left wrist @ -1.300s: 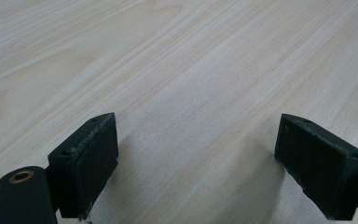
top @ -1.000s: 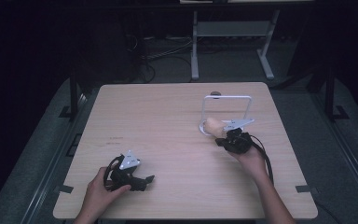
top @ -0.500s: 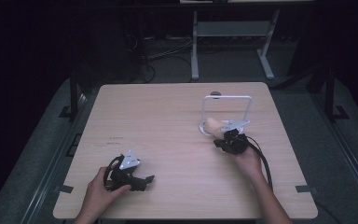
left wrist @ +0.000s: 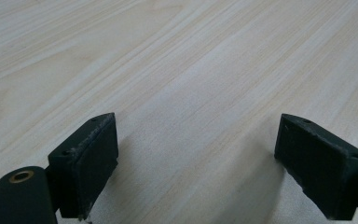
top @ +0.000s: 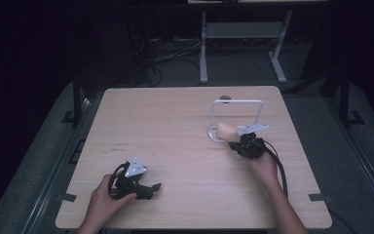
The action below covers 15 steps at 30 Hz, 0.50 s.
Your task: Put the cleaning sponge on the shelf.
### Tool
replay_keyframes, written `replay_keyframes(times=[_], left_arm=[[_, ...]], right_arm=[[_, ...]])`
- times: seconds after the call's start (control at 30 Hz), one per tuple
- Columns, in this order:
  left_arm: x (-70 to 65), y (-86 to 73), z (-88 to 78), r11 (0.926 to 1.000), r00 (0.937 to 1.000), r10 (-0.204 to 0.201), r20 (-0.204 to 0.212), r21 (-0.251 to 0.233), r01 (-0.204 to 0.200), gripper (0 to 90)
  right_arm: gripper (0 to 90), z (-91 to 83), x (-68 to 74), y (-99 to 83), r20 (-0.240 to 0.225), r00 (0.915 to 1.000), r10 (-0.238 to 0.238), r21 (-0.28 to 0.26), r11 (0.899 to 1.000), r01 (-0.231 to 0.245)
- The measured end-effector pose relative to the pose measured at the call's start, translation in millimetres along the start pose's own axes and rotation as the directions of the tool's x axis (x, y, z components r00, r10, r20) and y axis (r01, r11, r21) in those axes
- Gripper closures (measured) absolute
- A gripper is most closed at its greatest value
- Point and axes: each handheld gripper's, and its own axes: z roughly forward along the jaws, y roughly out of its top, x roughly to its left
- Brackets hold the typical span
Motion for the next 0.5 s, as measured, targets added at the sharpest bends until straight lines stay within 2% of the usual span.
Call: replay_keyframes(times=[0.23, 0.5], left_arm=[[0.0, 0.0, 0.0, 1.0000, 1.0000, 0.000, 0.000, 0.000, 0.000, 12.8], [0.0, 0.0, 0.0, 1.0000, 1.0000, 0.000, 0.000, 0.000, 0.000, 12.8]], right_arm=[[89.9, -3.3, -6.1, -2.5, 0.026, 0.9995, 0.020, -0.005, 1.000, -0.020], [90.0, -7.5, -16.0, -4.8, 0.068, 0.9965, 0.048, -0.036, 0.998, -0.046]])
